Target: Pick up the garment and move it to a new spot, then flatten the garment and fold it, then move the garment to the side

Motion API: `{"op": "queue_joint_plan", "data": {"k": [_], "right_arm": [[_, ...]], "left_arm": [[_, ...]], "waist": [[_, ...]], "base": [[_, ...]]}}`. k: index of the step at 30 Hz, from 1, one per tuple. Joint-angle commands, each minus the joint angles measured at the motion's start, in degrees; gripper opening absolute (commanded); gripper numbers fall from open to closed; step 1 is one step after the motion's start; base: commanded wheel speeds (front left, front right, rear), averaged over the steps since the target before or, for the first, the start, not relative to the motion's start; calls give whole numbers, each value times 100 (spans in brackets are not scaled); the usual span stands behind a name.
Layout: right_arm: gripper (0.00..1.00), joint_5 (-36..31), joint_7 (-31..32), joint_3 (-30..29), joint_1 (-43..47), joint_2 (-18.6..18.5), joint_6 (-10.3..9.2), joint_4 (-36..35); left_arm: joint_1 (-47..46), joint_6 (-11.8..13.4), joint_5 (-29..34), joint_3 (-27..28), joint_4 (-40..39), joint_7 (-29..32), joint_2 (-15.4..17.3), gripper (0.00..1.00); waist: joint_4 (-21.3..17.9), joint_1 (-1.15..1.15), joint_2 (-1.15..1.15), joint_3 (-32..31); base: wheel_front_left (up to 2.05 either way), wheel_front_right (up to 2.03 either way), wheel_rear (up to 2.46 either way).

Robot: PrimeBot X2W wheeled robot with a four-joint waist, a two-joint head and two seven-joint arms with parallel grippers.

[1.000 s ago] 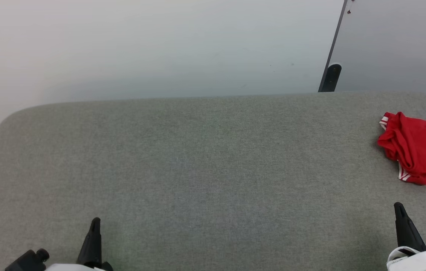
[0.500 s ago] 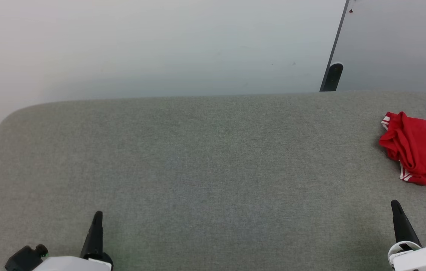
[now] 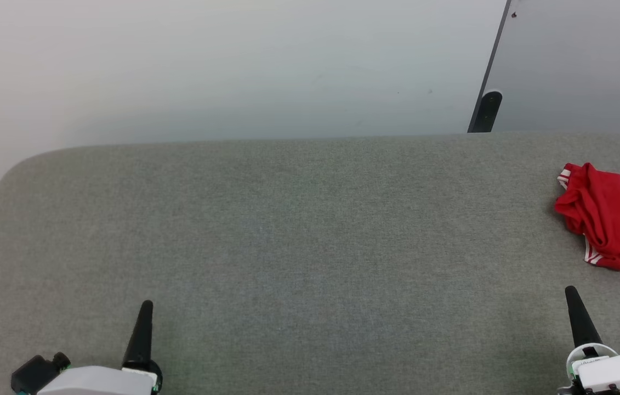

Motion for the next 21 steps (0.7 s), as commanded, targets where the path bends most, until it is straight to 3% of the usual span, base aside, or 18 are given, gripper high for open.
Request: {"op": "queue_joint_plan", "data": {"k": [1,21], "right_arm": [[0,132,26,-26,-132,9,-4,-33],[0,1213,311,-84,-262,128,-5,45]], "left_arm": [[-109,-12,-108,29,-32,36,2,0],[-272,-16,-1076,79,27,327,-82,0]], "waist": [[2,0,0,1],[38,0,0,27]], "base": [[0,0,0],[0,0,0]]}}
